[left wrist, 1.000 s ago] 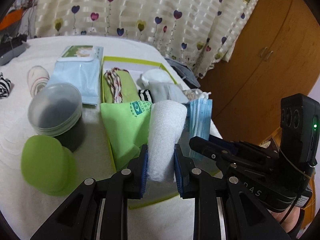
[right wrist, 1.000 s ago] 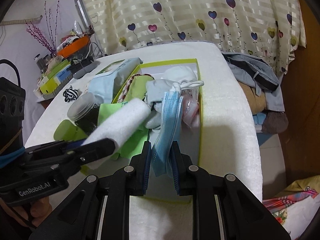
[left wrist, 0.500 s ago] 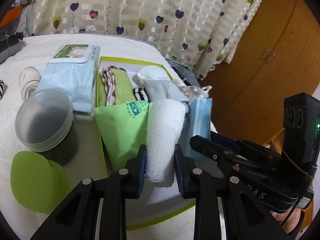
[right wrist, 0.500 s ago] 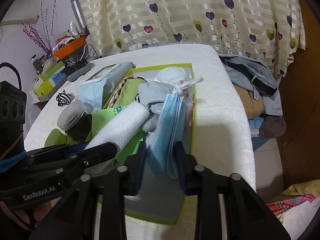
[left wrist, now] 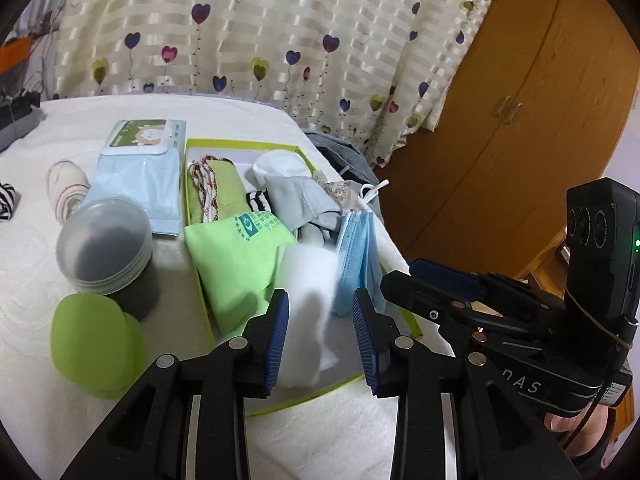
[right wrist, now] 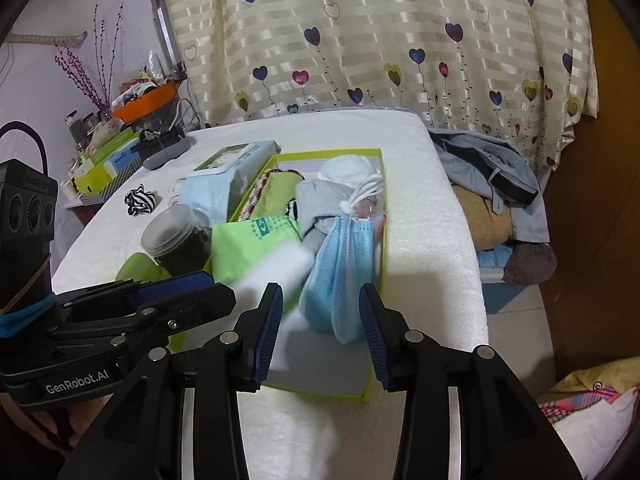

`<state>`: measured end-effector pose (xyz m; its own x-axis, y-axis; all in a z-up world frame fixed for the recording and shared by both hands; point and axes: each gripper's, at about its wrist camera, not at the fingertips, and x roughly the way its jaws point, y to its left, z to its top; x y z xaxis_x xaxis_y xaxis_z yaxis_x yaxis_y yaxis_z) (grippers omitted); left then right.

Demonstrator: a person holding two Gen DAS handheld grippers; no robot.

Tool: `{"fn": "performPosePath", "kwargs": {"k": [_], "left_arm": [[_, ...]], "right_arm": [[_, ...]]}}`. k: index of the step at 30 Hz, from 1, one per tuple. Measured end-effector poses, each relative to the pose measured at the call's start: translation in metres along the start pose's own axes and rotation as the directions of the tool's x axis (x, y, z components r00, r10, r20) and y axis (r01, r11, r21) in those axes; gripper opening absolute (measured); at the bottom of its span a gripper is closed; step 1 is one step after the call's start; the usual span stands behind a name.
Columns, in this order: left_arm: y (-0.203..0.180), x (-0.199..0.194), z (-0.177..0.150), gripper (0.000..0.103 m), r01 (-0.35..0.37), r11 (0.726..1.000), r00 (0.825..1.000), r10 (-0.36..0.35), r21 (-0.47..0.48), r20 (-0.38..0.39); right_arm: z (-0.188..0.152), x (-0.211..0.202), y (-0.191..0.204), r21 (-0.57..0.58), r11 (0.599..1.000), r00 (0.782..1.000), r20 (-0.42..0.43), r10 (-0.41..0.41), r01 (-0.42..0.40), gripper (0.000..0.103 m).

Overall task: Organize soft objects
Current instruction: 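Open both tools to release the white roll and blue mask into the box, then withdraw both tools and move toward the rolled sock and striped sock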

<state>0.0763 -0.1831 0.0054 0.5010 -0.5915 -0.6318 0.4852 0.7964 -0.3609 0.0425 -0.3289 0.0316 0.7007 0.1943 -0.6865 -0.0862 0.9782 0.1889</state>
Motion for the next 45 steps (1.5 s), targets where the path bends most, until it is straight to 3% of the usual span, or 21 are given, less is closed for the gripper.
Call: {"fn": "performPosePath", "kwargs": {"k": [14,18,32,45], "left_arm": [[-0.008,-0.056,-0.005,0.031,-0.030,0.998,0.993,0.024,0.050,0.115],[-0.004,-0.069,-0.008,0.031,-0.048,0.998,0.990,0.041,0.050,0.138],[0.022,-0.092,-0.012,0.031,-0.082,0.997,0.981,0.078,0.012,0.179],[0.075,-0.114,-0.005,0.031,-0.137,0.987,0.965,0.153,-0.089,0.214]], "right_arm": [[0.002,-0.036,0.030,-0.032,0.999,0.996,0.086,0.005,-0.002,0.042],[0.002,-0.042,0.040,-0.037,0.999,0.994,0.111,0.022,-0.018,0.048],[0.002,-0.047,0.064,-0.066,0.997,0.990,0.128,0.052,-0.044,0.048],[0.014,-0.033,0.098,-0.123,0.988,0.987,0.122,0.103,-0.088,0.048]]}}
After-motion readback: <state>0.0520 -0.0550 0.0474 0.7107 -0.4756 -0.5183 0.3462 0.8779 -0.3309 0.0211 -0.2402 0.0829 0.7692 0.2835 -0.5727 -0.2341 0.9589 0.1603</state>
